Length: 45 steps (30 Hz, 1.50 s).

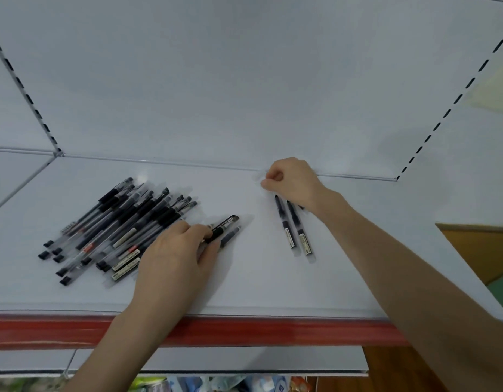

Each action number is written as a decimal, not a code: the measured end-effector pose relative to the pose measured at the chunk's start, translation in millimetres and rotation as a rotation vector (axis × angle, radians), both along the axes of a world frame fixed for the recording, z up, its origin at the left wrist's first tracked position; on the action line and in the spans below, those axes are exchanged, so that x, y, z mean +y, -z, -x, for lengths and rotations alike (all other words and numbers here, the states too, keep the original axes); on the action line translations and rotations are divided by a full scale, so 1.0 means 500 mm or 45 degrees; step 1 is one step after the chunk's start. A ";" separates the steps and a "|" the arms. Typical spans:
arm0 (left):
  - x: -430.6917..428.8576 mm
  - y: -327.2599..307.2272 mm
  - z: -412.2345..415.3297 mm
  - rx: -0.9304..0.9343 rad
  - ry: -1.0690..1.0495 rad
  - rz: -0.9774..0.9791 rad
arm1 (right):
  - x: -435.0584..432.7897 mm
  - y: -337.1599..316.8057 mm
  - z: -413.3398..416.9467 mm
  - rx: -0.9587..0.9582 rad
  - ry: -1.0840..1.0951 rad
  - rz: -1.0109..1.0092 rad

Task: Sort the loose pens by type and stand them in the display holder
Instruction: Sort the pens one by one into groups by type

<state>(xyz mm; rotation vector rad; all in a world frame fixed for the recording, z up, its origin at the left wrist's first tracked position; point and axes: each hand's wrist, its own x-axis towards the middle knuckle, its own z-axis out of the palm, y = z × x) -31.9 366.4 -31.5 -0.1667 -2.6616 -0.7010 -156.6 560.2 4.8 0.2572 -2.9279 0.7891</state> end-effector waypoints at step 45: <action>0.053 -0.141 0.006 -0.250 0.464 -0.900 | 0.018 -0.128 -0.177 -0.075 -0.098 1.716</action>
